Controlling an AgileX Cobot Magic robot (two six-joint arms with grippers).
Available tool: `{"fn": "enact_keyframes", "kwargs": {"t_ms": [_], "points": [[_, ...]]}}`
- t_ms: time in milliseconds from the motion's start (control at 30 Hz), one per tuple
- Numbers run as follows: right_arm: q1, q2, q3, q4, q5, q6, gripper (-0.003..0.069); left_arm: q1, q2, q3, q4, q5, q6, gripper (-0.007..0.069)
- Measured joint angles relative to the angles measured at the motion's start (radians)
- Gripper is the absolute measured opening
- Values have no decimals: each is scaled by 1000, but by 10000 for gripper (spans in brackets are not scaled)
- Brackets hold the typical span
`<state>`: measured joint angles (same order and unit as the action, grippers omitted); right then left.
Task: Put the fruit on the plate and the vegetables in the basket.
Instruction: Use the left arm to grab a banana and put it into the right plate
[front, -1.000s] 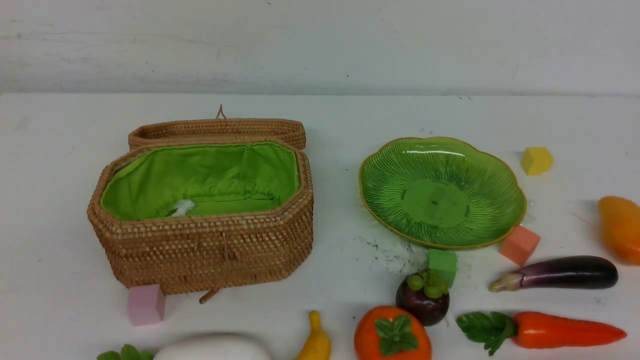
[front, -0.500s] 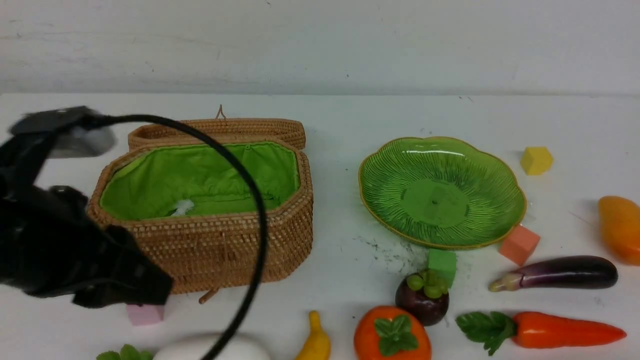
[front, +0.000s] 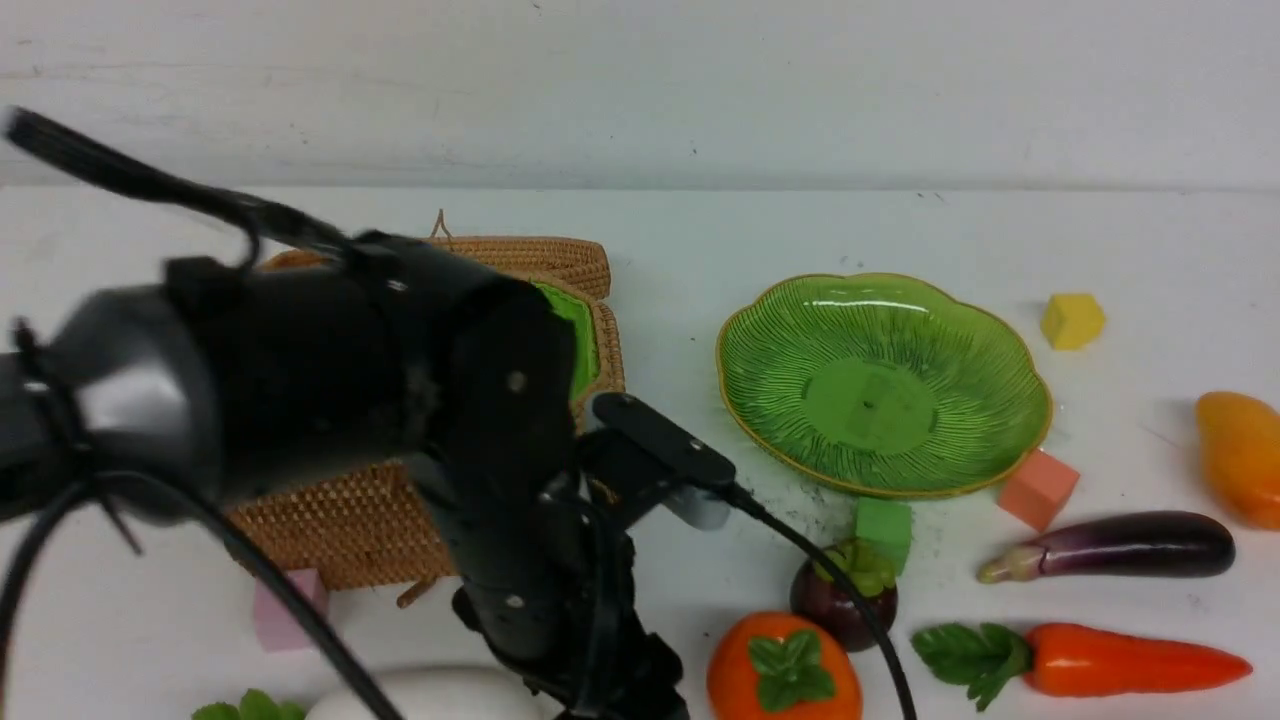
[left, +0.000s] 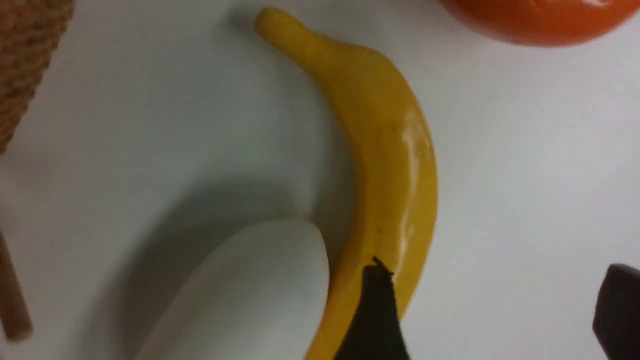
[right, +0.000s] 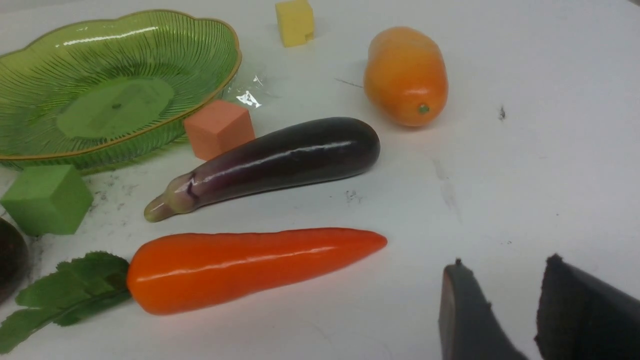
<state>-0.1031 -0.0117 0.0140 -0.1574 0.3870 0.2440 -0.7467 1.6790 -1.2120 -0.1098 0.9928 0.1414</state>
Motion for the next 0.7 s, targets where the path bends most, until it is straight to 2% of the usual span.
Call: {"fn": "enact_keyframes", "kwargs": {"t_ms": [400,700], "points": [[0,0,0,0,0,0,242,-3,142,-21,22,-100,128,538],[0,0,0,0,0,0,242,-3,206,-24,14,-105,150,531]]}}
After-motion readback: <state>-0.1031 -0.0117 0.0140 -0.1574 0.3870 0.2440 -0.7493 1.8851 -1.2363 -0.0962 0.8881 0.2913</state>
